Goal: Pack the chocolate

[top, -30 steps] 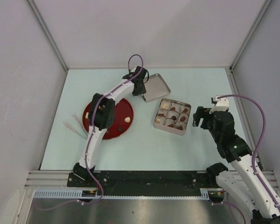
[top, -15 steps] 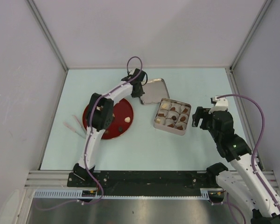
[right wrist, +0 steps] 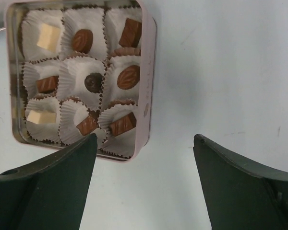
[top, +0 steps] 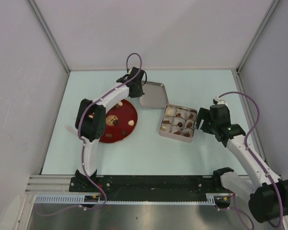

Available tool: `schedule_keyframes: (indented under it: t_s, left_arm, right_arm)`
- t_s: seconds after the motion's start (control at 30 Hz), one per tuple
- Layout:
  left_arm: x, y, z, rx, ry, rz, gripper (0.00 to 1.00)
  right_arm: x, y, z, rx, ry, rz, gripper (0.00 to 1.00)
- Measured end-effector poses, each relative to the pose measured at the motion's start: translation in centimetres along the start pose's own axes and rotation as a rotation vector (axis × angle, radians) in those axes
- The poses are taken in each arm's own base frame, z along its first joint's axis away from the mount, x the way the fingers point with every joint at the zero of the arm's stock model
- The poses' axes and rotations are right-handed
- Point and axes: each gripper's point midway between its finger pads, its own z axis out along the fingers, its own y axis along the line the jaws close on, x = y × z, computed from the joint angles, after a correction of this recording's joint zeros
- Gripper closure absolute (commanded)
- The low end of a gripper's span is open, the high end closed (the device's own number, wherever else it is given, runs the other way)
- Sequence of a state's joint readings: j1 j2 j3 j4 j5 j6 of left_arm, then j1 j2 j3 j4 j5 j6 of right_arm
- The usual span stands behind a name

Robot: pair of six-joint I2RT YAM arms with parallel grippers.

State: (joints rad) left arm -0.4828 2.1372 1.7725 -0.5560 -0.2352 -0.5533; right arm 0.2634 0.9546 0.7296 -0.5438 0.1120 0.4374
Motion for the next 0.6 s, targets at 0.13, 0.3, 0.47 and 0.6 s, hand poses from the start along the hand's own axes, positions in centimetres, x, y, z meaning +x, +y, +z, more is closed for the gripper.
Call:
schedule_keyframes:
  t_s: [0.13, 0.3, 0.47, 0.6]
  left_arm:
    - [-1.4, 0.0, -2.2, 0.023, -0.045, 0.019, 1.0]
    - [-1.8, 0.7, -4.3, 0.025, -0.075, 0.046, 1.0]
    - [-2.1, 1.3, -6.2, 0.027, -0.098, 0.071, 1.0]
    - [-2.3, 2.0, -8.0, 0.026, -0.125, 0.089, 1.0]
  right_arm:
    - [1.3, 0.2, 1.9, -0.007, 0.089, 0.037, 0.15]
    - [2.5, 1.2, 4.1, -0.041, 0.16, 0.056, 0.16]
    - [3.2, 2.2, 5.9, -0.075, 0.199, 0.056, 0.16]
    - [4.0, 4.1, 6.8, -0.128, 0.212, 0.026, 0.17]
